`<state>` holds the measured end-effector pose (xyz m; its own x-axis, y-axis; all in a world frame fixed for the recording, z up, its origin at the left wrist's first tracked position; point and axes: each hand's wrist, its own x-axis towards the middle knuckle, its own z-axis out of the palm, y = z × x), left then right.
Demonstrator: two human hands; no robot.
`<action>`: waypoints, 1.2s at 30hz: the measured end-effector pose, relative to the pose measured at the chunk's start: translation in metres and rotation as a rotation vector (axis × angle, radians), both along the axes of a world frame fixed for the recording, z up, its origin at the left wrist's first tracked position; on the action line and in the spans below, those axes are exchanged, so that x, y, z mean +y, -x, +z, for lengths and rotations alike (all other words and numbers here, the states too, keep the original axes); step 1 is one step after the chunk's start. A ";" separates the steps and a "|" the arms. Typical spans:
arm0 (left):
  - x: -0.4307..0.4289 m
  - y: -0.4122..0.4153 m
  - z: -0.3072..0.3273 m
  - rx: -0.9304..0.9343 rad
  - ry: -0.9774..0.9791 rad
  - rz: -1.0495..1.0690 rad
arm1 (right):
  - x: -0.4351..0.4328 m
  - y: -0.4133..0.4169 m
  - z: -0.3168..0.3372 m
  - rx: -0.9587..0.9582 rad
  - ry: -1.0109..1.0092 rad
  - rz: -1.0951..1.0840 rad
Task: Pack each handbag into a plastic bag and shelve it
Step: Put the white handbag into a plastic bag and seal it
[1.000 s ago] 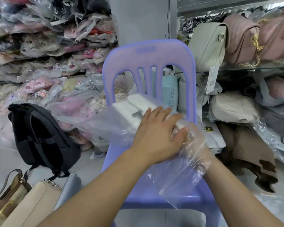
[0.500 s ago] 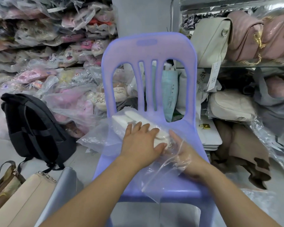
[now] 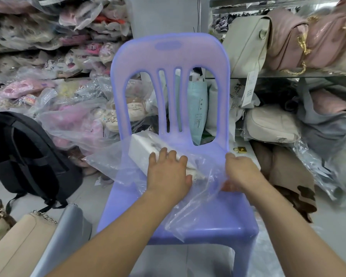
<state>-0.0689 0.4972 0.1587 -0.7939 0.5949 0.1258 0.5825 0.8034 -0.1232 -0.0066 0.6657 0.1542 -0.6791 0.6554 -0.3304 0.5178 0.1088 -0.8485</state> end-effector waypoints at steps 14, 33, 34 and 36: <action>-0.002 0.000 -0.002 -0.158 -0.144 -0.029 | -0.041 0.016 -0.039 -0.131 -0.805 0.250; -0.006 0.027 0.117 -0.274 -0.971 -0.284 | -0.065 0.009 0.129 0.869 -0.433 0.369; -0.005 0.028 0.119 -0.264 -1.002 -0.273 | -0.068 0.008 0.134 0.848 -0.500 0.352; -0.002 0.028 0.125 -0.261 -1.039 -0.272 | -0.072 0.006 0.142 0.801 -0.625 0.302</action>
<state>-0.0966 0.4950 0.2834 -0.7278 0.4552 0.5130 0.6649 0.2852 0.6903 -0.0125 0.5932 0.2965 -0.7127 0.3216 0.6234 -0.2898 0.6743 -0.6792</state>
